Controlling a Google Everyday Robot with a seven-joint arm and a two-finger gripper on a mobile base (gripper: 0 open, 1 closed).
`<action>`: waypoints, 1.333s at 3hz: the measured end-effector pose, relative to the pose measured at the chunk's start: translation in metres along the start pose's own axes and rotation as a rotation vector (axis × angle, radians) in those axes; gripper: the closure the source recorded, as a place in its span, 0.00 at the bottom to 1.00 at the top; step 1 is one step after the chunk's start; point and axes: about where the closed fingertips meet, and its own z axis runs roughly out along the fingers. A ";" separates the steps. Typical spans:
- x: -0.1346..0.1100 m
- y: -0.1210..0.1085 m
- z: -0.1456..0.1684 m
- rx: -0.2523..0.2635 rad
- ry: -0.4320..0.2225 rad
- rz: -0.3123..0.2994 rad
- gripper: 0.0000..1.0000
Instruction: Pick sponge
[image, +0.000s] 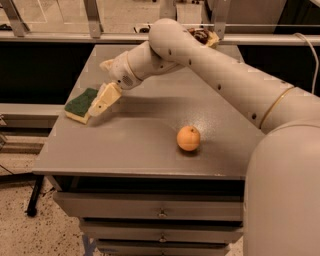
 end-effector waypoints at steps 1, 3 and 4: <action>0.013 0.006 0.006 -0.013 0.007 0.026 0.00; 0.025 0.014 0.009 -0.009 -0.001 0.061 0.41; 0.023 0.015 0.003 0.005 -0.008 0.059 0.65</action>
Offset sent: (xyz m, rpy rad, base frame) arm -0.0089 -0.0096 -0.0323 0.0031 0.0654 -0.0347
